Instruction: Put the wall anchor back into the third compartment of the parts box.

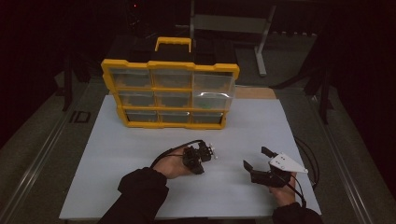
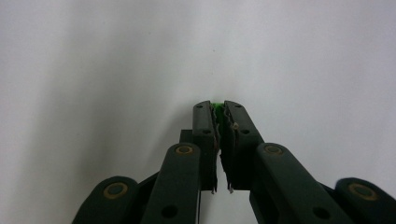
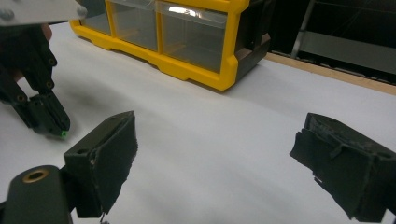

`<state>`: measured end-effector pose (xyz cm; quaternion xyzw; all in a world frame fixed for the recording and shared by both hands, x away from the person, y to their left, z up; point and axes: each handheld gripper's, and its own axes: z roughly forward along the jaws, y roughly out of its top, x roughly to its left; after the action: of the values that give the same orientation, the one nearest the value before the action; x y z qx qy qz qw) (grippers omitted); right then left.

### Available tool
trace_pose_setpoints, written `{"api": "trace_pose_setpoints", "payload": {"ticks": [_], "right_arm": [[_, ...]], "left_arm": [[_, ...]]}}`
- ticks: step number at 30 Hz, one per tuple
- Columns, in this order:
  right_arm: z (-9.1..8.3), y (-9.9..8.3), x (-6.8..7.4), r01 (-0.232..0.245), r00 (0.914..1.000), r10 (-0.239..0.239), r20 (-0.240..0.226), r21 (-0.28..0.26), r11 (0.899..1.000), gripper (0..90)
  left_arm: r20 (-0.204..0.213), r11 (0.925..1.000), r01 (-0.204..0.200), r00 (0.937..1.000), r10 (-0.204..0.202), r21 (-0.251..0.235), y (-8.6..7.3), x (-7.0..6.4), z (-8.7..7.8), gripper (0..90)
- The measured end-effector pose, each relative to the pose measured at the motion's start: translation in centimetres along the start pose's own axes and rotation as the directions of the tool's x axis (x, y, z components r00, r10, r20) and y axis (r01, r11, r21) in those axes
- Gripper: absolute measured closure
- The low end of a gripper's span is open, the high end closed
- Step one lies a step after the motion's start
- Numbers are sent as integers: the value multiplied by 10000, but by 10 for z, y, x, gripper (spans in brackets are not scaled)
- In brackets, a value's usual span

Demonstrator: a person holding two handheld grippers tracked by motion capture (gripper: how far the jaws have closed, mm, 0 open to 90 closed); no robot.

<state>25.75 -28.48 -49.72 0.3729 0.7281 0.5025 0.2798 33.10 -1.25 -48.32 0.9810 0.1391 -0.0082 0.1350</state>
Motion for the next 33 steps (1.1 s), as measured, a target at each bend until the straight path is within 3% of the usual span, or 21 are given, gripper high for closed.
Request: {"api": "trace_pose_setpoints", "payload": {"ticks": [13, 33], "right_arm": [[0, 0, 0, -24, 10000, 24, -1, 6, 10000, 114], [0, 0, 0, -23, 10000, 22, -8, -26, 10000, 115]], "left_arm": [[-173, 9992, 271, 9995, -277, -294, -10, 10, -22, 843], [-788, 9953, 539, 9951, -603, -808, -24, 24, -58, 841]]}}
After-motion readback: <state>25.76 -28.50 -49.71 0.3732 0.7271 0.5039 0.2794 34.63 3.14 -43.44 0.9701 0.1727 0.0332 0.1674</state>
